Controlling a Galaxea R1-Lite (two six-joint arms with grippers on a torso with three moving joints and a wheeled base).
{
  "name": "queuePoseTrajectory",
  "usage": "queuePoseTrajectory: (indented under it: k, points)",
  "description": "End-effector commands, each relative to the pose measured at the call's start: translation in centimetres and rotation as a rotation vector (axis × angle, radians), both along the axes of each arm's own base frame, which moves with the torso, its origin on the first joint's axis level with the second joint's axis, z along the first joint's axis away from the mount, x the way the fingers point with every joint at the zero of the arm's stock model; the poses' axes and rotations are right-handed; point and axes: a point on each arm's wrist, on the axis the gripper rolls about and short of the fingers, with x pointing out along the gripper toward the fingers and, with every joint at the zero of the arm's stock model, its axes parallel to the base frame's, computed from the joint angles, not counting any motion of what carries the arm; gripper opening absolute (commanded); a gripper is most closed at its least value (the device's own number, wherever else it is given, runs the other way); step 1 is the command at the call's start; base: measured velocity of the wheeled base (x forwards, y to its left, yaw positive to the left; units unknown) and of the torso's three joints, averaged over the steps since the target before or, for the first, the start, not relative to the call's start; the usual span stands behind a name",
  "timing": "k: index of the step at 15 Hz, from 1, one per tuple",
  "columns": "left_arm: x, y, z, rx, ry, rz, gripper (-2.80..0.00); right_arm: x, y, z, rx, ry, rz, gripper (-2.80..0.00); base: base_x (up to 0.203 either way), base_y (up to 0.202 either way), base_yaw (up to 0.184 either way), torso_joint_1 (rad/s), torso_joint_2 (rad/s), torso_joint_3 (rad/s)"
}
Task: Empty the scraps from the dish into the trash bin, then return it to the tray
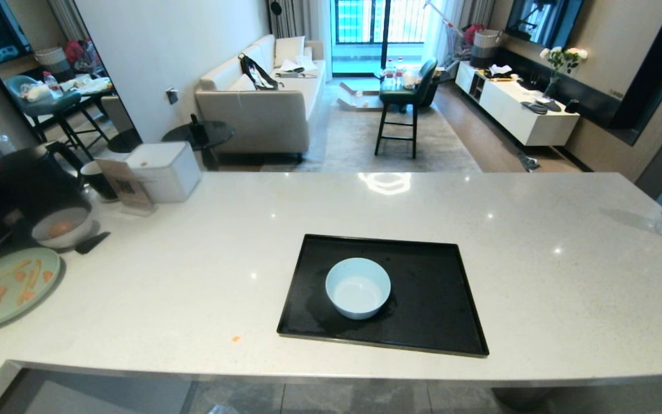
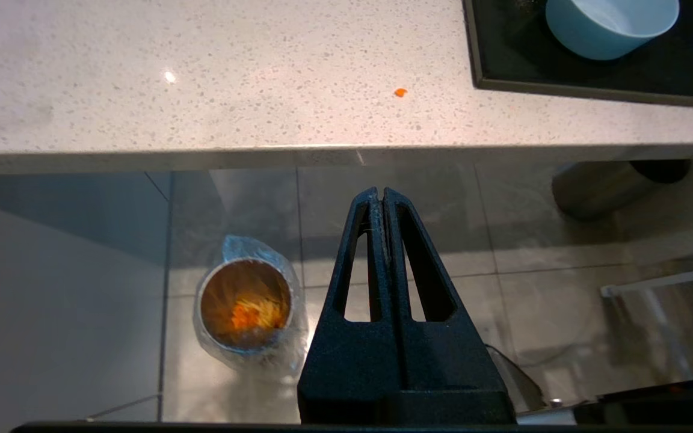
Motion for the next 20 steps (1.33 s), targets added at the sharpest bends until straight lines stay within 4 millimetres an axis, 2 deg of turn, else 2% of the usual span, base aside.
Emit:
queuePoseTrajectory:
  k: [1,4,6,8,13,16,20]
  points:
    - [-1.8,0.2,-1.5,0.031,-0.1,-0.006,-2.8,0.0,0.0,0.0,0.0,0.0,0.0,-2.8,0.0,0.0,0.0,0.0,0.0,0.0]
    - [-1.3,0.2,-3.8,0.069,-0.198,-0.01,-2.8,0.0,0.0,0.0,0.0,0.0,0.0,-2.8,0.0,0.0,0.0,0.0,0.0,0.0]
    - [-1.0,0.1,-4.0,0.064,-0.274,0.003,-2.8,0.0,0.0,0.0,0.0,0.0,0.0,-2.8,0.0,0.0,0.0,0.0,0.0,0.0]
    - [-1.1,0.2,-4.8,0.077,-0.196,0.016,-2.8,0.0,0.0,0.0,0.0,0.001,0.0,-2.8,0.0,0.0,0.0,0.0,0.0,0.0]
    - [-1.6,0.3,-5.2,0.095,-0.214,0.191,-2.8,0.0,0.0,0.0,0.0,-0.001,0.0,-2.8,0.0,0.0,0.0,0.0,0.0,0.0]
    - [-2.9,0.3,-5.6,0.094,-0.327,0.179,-2.8,0.0,0.0,0.0,0.0,0.0,0.0,-2.8,0.0,0.0,0.0,0.0,0.0,0.0]
    - [-3.5,0.3,-5.9,0.088,-0.401,0.178,-2.8,0.0,0.0,0.0,0.0,-0.001,0.0,-2.8,0.0,0.0,0.0,0.0,0.0,0.0]
